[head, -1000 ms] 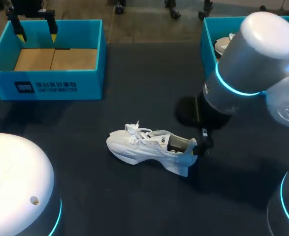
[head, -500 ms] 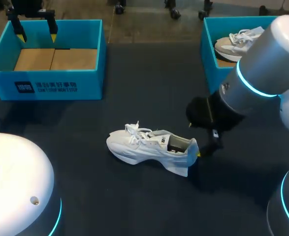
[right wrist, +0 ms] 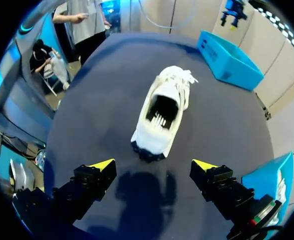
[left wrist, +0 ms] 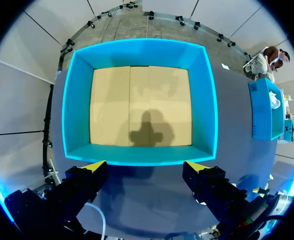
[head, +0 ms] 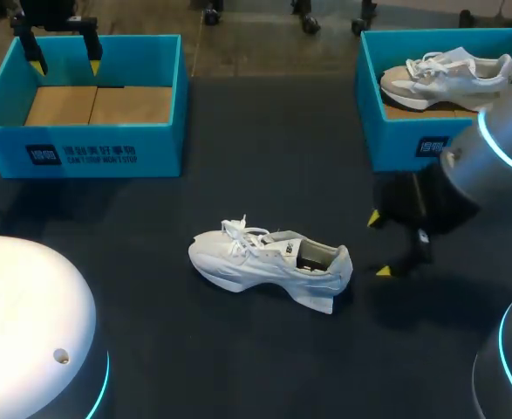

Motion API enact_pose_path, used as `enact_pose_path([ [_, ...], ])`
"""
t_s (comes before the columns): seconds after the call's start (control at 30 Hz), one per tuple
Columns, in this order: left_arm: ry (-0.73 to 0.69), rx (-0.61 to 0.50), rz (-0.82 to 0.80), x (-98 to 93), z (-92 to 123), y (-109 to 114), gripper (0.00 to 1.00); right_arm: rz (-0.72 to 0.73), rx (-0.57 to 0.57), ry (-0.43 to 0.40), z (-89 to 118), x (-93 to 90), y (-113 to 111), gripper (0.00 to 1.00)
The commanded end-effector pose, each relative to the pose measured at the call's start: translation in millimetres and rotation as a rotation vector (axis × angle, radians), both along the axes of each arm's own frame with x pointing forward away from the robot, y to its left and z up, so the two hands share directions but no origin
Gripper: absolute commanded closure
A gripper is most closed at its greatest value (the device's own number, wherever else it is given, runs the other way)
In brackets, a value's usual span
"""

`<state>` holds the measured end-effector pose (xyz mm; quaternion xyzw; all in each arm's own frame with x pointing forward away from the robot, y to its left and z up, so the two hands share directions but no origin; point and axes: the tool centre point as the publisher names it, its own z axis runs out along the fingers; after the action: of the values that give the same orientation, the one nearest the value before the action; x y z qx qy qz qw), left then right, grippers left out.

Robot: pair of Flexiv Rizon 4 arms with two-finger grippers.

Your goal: Take the shoe out of the shoebox, open the shoe tongue, remove and reinsert the insole, then place the shoe into the shoebox

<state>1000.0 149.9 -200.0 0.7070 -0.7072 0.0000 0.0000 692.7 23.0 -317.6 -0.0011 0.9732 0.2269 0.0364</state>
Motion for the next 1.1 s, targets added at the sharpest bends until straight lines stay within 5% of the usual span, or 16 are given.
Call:
enact_pose_path([
  [0.03, 0.0, 0.0, 0.0, -0.1, 0, 0, 0.0, 0.001, 0.373, -0.043, -11, -10.8, -21, 0.0],
  [0.67, 0.0, 0.0, 0.0, -0.1, 0, 0, 0.0, 0.022, 0.685, -0.049, -48, -11.4, -39, 0.0],
  [1.1, 0.0, 0.0, 0.0, -0.1, 0, 0, 0.0, 0.026, 0.702, -0.028, -72, -5.0, -45, 0.0],
])
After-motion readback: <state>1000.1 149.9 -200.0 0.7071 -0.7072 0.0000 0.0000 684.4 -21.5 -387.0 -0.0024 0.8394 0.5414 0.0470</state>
